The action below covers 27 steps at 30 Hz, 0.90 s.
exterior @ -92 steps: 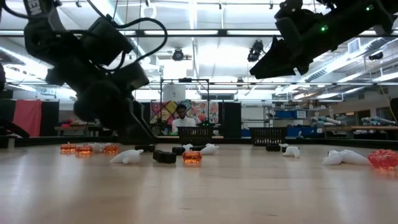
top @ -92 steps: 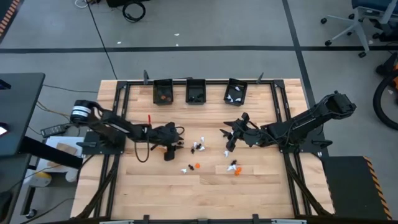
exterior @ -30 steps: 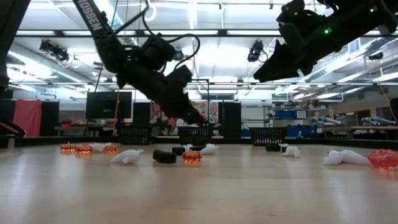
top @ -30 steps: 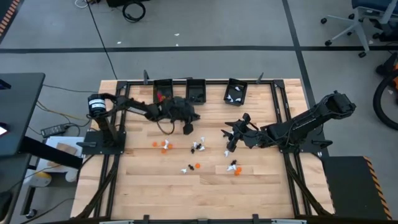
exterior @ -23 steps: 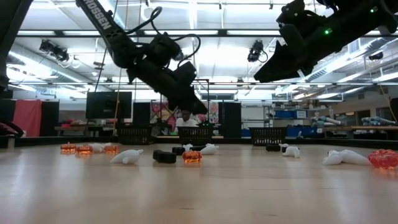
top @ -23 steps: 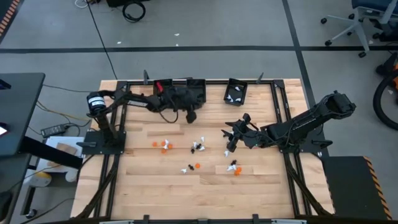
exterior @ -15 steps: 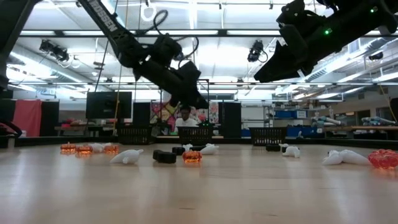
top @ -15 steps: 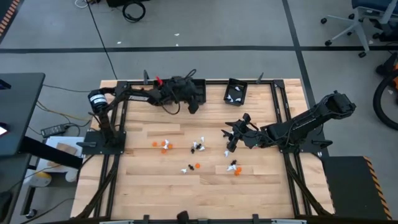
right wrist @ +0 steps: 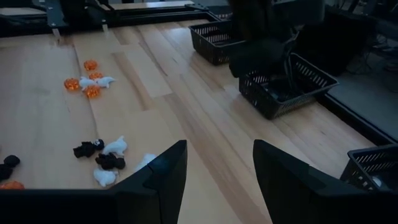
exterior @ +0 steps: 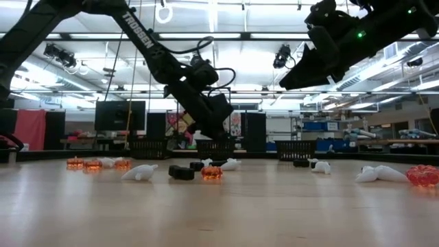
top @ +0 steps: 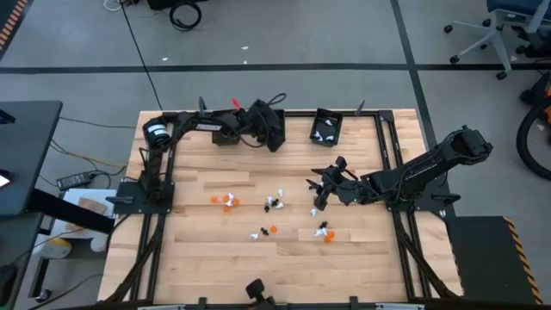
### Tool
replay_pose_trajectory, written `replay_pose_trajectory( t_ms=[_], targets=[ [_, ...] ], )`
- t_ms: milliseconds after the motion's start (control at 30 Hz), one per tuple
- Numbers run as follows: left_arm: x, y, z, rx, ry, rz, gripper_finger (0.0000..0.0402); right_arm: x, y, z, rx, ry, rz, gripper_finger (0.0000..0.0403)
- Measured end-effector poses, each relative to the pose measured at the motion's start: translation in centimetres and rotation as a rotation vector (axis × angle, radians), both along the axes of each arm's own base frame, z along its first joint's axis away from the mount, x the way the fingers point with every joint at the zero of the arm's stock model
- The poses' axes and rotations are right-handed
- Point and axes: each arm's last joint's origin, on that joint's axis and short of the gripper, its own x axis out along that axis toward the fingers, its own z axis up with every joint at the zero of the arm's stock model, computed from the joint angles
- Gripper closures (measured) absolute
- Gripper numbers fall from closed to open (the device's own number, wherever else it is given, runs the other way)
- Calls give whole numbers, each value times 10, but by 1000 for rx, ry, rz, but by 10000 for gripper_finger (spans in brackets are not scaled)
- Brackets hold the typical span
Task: Sort Halloween decoration
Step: Put the black skeleton toy into the black middle basket, then put the white ghost toy into the right black basket
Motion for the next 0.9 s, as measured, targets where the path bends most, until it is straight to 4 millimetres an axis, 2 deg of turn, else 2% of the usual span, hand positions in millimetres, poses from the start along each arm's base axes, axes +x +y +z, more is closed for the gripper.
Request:
replay_pose_trajectory(
  t_ms=[100,233,367,500,567,700,833,900],
  targets=[
    [1,-1,0,3,-2,-2,355,0,0,0,1,1,0,214],
    [1,-3,1,7,3,0,306,0,0,0,2,0,1,214],
    [-1,-4,14,31,-17,-9,261,0,0,0,3,-2,2,214],
    [-4,-13,30,74,-23,-42,238,0,0,0,5,-3,2,214],
    [-7,-28,37,125,-29,-82,236,0,0,0,7,-4,0,214],
    [-19,-74,39,250,-81,-175,235,0,1,0,11,-3,1,214],
    [-39,-119,26,260,-145,-257,235,0,1,0,17,-8,-2,214],
    [-48,-140,13,226,-123,-303,235,0,1,0,19,-10,-1,214]
  ],
)
